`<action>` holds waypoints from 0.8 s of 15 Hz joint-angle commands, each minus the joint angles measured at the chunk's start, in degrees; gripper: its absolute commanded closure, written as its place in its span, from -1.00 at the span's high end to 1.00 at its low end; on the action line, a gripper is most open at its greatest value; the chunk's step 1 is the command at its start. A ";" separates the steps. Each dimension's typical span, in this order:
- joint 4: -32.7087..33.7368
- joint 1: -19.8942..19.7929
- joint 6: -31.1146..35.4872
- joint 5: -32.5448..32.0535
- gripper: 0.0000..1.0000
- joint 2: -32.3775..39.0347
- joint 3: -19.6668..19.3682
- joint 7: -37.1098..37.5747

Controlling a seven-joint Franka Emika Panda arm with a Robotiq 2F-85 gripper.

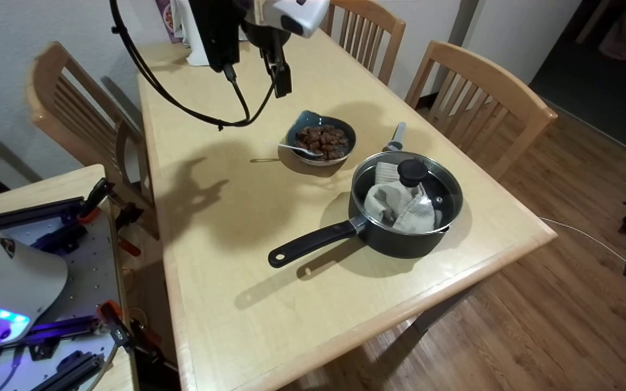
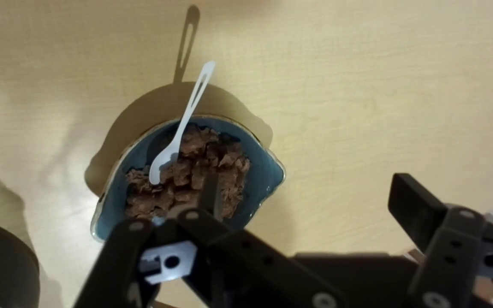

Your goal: Pick up the white spoon from the bowl and put it on the table.

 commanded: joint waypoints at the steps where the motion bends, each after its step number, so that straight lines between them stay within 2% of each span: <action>1: 1.86 0.47 2.44 -8.50 1.00 4.66 3.29 6.68; 6: 2.93 0.73 2.53 -22.37 1.00 8.91 3.66 19.70; 7: 3.58 0.38 1.70 -22.33 1.00 10.01 3.86 19.68; 8: 1.86 -0.18 1.53 -20.34 1.00 7.74 4.50 17.24; 11: 2.82 -0.24 1.53 -20.97 1.00 9.57 4.50 17.88; 12: 2.52 0.28 2.89 -22.62 1.00 9.43 3.97 20.62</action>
